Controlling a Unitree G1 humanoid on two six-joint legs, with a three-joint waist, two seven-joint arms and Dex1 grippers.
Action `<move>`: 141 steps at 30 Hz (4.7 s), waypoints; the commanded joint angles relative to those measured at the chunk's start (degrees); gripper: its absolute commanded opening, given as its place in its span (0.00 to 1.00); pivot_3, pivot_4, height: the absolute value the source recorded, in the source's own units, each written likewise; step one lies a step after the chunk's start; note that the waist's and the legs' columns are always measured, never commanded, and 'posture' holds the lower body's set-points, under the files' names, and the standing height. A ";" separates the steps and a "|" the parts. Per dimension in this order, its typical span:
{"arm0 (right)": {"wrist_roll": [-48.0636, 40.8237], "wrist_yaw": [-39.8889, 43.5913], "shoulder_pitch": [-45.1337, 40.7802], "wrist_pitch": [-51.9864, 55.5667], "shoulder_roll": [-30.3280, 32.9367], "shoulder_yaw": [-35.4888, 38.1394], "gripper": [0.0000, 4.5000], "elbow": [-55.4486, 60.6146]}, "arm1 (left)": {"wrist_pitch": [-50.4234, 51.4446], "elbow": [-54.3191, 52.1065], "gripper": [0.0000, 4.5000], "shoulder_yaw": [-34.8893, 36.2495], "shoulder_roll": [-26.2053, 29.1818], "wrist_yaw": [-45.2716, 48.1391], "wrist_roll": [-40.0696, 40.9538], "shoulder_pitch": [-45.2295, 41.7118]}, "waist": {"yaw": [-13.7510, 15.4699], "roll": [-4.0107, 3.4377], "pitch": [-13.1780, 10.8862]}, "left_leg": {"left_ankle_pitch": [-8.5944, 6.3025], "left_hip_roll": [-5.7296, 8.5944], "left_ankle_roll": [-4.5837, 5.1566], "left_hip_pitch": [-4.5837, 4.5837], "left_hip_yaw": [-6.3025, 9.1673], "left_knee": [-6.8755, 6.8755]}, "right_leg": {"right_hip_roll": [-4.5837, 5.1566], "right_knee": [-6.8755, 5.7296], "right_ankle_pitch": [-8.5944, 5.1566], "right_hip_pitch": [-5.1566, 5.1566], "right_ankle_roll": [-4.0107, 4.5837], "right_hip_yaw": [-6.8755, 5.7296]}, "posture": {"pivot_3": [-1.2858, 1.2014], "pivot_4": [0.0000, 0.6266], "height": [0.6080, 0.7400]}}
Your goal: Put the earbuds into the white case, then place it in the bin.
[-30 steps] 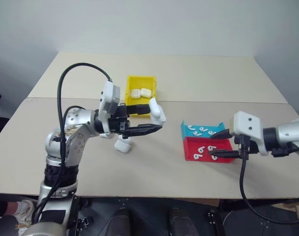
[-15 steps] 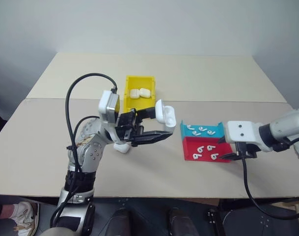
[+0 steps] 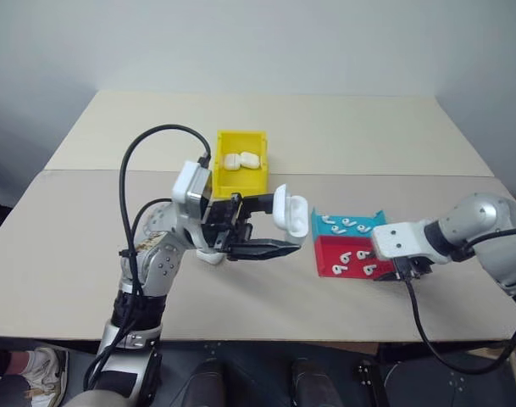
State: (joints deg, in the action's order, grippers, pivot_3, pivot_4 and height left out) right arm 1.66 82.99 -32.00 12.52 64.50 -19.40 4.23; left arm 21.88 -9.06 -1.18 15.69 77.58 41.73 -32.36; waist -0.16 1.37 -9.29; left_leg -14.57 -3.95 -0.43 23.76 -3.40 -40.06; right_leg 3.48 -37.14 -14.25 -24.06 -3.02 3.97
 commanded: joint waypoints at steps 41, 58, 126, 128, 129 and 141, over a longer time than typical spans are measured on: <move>7.31 1.56 -3.20 -12.28 -5.47 0.49 0.29 -8.80 | -1.10 -5.77 0.61 -0.19 3.29 -5.21 1.62 2.52 | -0.02 0.00 0.00 | 0.00 0.00 0.00 -0.01 -0.01 0.01 | 0.00 0.01 0.00 0.00 0.00 0.00 | 0.52 0.24 1.00; 5.52 4.95 -6.48 -28.87 -3.35 0.94 0.56 -12.79 | -1.31 -5.19 0.61 0.06 3.81 -5.11 1.45 1.83 | -0.05 -0.01 0.00 | 0.00 0.00 -0.01 -0.01 -0.02 0.02 | 0.00 0.02 0.00 0.00 0.00 0.00 | 0.52 0.24 1.00; 11.09 6.46 -15.61 -54.16 -9.65 -10.77 0.31 -27.61 | -1.48 -9.72 0.61 -0.17 5.25 -8.64 1.88 5.51 | -0.55 -0.02 -0.01 | 0.01 -0.01 -0.01 -0.09 -0.05 0.09 | 0.02 0.03 0.00 0.03 0.02 0.02 | 0.52 0.24 1.00; 11.22 6.37 -15.30 -53.95 -9.65 -10.83 0.31 -27.45 | -1.48 -9.85 0.61 -0.11 5.33 -8.68 1.88 5.64 | -0.54 -0.02 -0.01 | 0.01 -0.01 -0.01 -0.09 -0.05 0.08 | 0.02 0.03 0.00 0.03 0.02 0.02 | 0.52 0.24 1.00; 11.34 6.28 -15.16 -53.75 -9.68 -10.83 0.31 -27.42 | -1.47 -9.85 0.61 -0.11 5.36 -8.70 1.86 5.64 | -0.54 -0.02 -0.01 | 0.01 -0.01 -0.01 -0.09 -0.05 0.09 | 0.02 0.03 0.00 0.03 0.02 0.02 | 0.52 0.24 1.00; 9.77 6.11 -12.82 -48.68 -9.02 -9.20 0.14 -24.70 | -1.53 -9.40 0.61 -0.18 5.68 -8.52 1.82 5.22 | -0.55 -0.02 -0.02 | 0.00 -0.01 -0.01 -0.56 -0.05 0.17 | 0.01 0.10 -0.01 0.50 0.03 0.01 | 0.52 0.24 1.00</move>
State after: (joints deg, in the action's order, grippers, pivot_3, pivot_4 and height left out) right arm 12.72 88.44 -45.89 -38.09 54.79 -30.00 -22.41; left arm 21.48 -17.03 -1.50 21.20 68.98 42.83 -26.63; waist -0.70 1.35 -9.31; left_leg -14.56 -3.97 -0.44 23.12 -3.45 -39.87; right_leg 3.49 -37.02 -14.26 -23.48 -2.98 3.97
